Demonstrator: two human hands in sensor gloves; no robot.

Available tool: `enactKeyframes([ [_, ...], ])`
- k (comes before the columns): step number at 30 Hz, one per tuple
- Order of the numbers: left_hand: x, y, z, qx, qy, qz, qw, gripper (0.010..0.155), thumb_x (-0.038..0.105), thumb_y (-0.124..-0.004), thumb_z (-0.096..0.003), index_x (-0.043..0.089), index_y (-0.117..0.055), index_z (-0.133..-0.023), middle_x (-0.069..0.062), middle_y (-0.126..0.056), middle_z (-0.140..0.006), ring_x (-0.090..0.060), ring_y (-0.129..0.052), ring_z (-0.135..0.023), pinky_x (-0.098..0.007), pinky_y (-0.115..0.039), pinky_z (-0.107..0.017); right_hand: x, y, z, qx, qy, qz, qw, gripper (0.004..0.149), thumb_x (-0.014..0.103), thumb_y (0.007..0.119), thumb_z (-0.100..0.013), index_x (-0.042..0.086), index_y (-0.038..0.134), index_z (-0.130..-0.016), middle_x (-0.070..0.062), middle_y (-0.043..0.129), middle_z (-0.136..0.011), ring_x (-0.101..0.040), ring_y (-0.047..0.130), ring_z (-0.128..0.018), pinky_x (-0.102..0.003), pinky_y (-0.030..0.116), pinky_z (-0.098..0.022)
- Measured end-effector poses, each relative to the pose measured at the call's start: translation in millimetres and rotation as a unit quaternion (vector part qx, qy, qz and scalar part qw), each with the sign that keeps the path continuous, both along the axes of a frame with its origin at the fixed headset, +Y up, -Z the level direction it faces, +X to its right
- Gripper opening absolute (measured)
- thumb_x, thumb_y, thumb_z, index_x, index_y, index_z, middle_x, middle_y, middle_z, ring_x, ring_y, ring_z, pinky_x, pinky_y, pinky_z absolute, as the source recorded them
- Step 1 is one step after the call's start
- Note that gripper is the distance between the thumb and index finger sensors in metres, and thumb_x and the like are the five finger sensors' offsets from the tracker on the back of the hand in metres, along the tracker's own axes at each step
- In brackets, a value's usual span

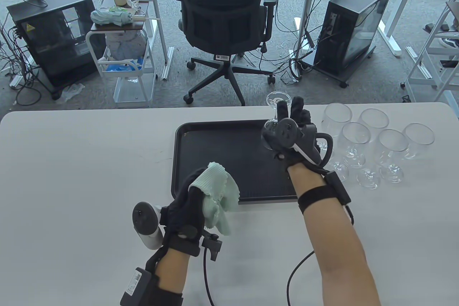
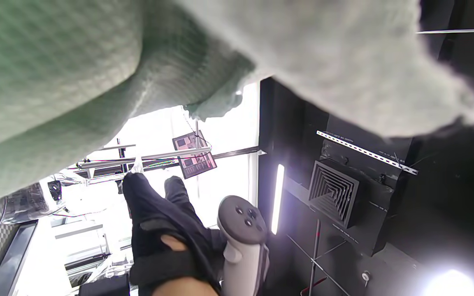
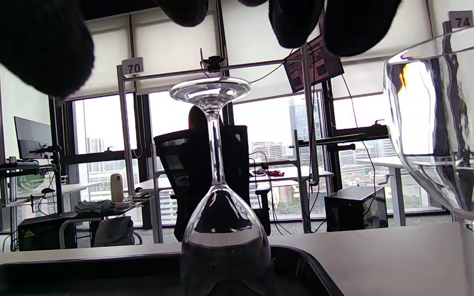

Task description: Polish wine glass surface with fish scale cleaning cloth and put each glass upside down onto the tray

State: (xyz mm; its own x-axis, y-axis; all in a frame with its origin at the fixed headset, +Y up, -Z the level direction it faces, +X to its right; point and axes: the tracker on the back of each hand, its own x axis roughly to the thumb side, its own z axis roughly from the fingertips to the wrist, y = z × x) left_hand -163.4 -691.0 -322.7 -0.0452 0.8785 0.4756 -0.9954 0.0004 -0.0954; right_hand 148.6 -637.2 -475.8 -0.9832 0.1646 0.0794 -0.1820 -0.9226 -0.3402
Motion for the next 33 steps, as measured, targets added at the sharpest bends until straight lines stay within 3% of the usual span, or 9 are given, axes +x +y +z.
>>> enactKeyframes([
  [3,0,0,-1,0.001,0.000,0.002,1.000,0.056,0.060,-0.057,-0.0570,0.030,-0.064,-0.104,-0.007,-0.061,-0.112,-0.038,-0.071,-0.097,-0.057,-0.082,-0.054,24,-10,35,0.001,0.029,-0.069,0.997,0.073,0.068,0.087,-0.044,0.027,0.066,-0.101,-0.010,0.066,-0.109,-0.039,0.074,-0.091,-0.055,0.074,-0.061],
  [5,0,0,-1,0.001,-0.001,0.002,1.000,0.056,0.060,-0.057,-0.0570,0.031,-0.064,-0.104,-0.007,-0.062,-0.112,-0.038,-0.072,-0.097,-0.057,-0.081,-0.055,42,-23,56,-0.022,0.030,-0.107,0.994,0.070,0.067,0.087,-0.044,0.026,0.070,-0.099,-0.010,0.072,-0.105,-0.039,0.080,-0.087,-0.053,0.077,-0.058],
  [10,0,-1,-1,0.001,-0.002,0.001,1.000,0.056,0.060,-0.057,-0.0570,0.030,-0.064,-0.104,-0.007,-0.062,-0.112,-0.038,-0.072,-0.097,-0.058,-0.081,-0.056,113,-73,99,-0.119,-0.035,-0.198,0.972,0.070,0.067,0.087,-0.044,0.025,0.071,-0.098,-0.012,0.072,-0.105,-0.040,0.078,-0.087,-0.055,0.075,-0.059],
  [15,-1,0,-1,0.004,0.002,0.000,1.000,0.056,0.060,-0.057,-0.0569,0.031,-0.064,-0.103,-0.006,-0.062,-0.112,-0.038,-0.072,-0.097,-0.058,-0.080,-0.057,183,-96,120,-0.118,-0.159,-0.218,0.956,0.073,0.067,0.086,-0.045,0.023,0.066,-0.101,-0.014,0.063,-0.108,-0.043,0.070,-0.091,-0.057,0.070,-0.062],
  [18,-1,-1,-1,0.004,0.002,0.001,1.000,0.056,0.060,-0.057,-0.0569,0.031,-0.064,-0.104,-0.007,-0.062,-0.112,-0.038,-0.071,-0.097,-0.059,-0.080,-0.057,216,-108,120,-0.129,-0.240,-0.272,0.923,0.084,0.068,0.086,-0.045,0.022,0.051,-0.106,-0.017,0.050,-0.112,-0.045,0.060,-0.095,-0.059,0.065,-0.064],
  [23,-1,-1,-1,0.006,0.003,-0.002,1.000,0.056,0.060,-0.057,-0.0567,0.031,-0.064,-0.104,-0.006,-0.062,-0.112,-0.038,-0.071,-0.097,-0.059,-0.079,-0.058,230,-118,100,-0.130,-0.297,-0.363,0.874,0.095,0.068,0.085,-0.046,0.020,0.032,-0.109,-0.018,0.031,-0.114,-0.047,0.043,-0.099,-0.062,0.056,-0.067],
  [26,-2,-1,-2,0.005,0.002,-0.002,1.000,0.056,0.060,-0.057,-0.0567,0.031,-0.064,-0.104,-0.006,-0.062,-0.112,-0.038,-0.071,-0.097,-0.059,-0.079,-0.058,237,-120,86,-0.116,-0.327,-0.390,0.853,0.094,0.067,0.086,-0.045,0.022,0.034,-0.109,-0.018,0.024,-0.114,-0.047,0.038,-0.100,-0.063,0.053,-0.068],
  [30,-4,-1,-2,0.005,0.006,-0.001,1.000,0.056,0.060,-0.057,-0.0566,0.031,-0.064,-0.104,-0.006,-0.062,-0.112,-0.038,-0.071,-0.097,-0.059,-0.079,-0.059,243,-123,69,-0.115,-0.363,-0.429,0.819,0.088,0.064,0.089,-0.044,0.024,0.043,-0.108,-0.016,0.028,-0.115,-0.048,0.039,-0.099,-0.063,0.053,-0.068],
  [33,-5,0,-2,0.005,0.009,0.002,1.000,0.056,0.060,-0.057,-0.0565,0.031,-0.065,-0.103,-0.006,-0.062,-0.112,-0.038,-0.071,-0.097,-0.059,-0.079,-0.059,244,-125,61,-0.108,-0.377,-0.424,0.816,0.084,0.063,0.091,-0.044,0.026,0.050,-0.107,-0.017,0.034,-0.114,-0.048,0.042,-0.098,-0.063,0.053,-0.067],
])
